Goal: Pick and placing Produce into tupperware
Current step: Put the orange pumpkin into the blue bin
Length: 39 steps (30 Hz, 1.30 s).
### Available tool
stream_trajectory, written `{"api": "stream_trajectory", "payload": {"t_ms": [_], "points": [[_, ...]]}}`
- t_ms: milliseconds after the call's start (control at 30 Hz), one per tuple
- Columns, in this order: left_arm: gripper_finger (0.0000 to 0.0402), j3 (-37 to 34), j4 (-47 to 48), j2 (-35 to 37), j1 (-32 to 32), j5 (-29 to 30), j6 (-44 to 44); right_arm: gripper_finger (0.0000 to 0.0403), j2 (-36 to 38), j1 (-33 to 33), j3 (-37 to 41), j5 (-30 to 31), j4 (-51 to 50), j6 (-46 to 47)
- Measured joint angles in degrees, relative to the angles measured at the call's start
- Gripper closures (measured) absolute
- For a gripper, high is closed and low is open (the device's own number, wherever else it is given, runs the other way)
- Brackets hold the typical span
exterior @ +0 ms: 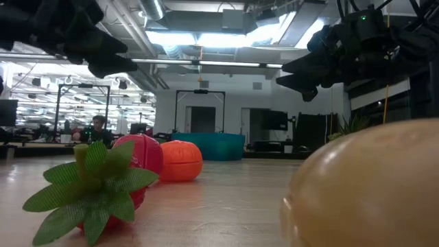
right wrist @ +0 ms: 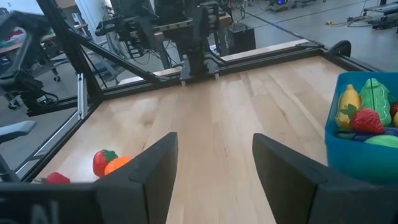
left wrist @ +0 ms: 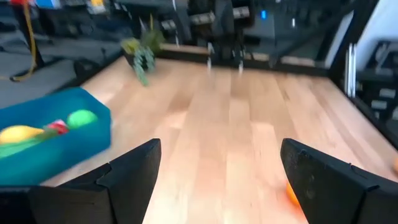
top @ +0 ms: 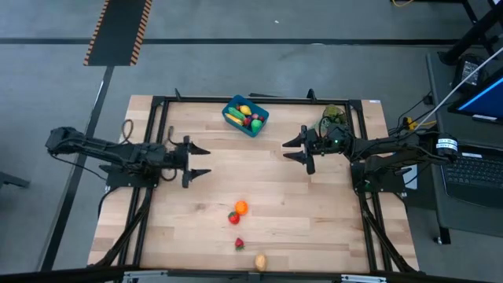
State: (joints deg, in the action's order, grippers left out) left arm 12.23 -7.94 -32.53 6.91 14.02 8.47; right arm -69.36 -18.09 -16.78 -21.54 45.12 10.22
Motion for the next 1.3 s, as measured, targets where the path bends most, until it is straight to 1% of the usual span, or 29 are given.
{"api": "stream_trajectory", "payload": {"t_ms": [133, 333, 467, 600, 700, 767, 933, 1100, 1233, 1300], "points": [[0.0079, 6.44, 3.31, -9.26, 1.88, -0.01, -0.02, 0.0193, -0.02, 0.00, 0.00, -0.02, -0.79, -0.03], [0.0079, 19.50, 16.24, -21.07, 3.29, 0.48, 0.75, 0.0193, -0.02, 0.01, 0.00, -0.08, -0.89, -0.15], [0.0079, 28.50, 24.74, -28.41, 3.70, 0.47, 5.52, 0.0193, -0.02, 0.02, 0.00, -0.07, -0.89, -0.49], [0.0079, 37.97, 34.82, -35.53, 4.25, 0.55, 10.89, 0.0193, -0.02, 0.00, 0.00, -0.07, -0.89, -2.71], [0.0079, 44.24, 39.29, -40.78, 5.03, 0.52, 13.59, 0.0193, -0.02, 0.00, 0.00, -0.07, -0.99, -3.19], [0.0079, 48.05, 41.71, -44.41, 5.78, 0.52, 13.86, 0.0193, -0.02, 0.00, 0.00, -0.07, -1.42, -3.21], [0.0079, 55.94, 46.45, -52.84, 7.48, -0.80, 14.04, 0.0193, -0.02, 0.02, 0.00, -0.07, -4.87, -3.21], [0.0079, 62.36, 51.86, -59.65, 8.69, -1.66, 17.86, 0.0193, -0.02, 0.00, 0.00, -0.07, -8.67, -3.14], [0.0079, 65.77, 54.35, -63.88, 10.09, -1.90, 18.45, 0.0193, -0.01, 0.00, 0.00, -0.07, -11.01, -3.15], [0.0079, 67.14, 54.31, -65.53, 10.57, -3.81, 18.77, 0.0193, -0.02, 0.02, 0.00, -0.07, -11.30, -3.26]]}}
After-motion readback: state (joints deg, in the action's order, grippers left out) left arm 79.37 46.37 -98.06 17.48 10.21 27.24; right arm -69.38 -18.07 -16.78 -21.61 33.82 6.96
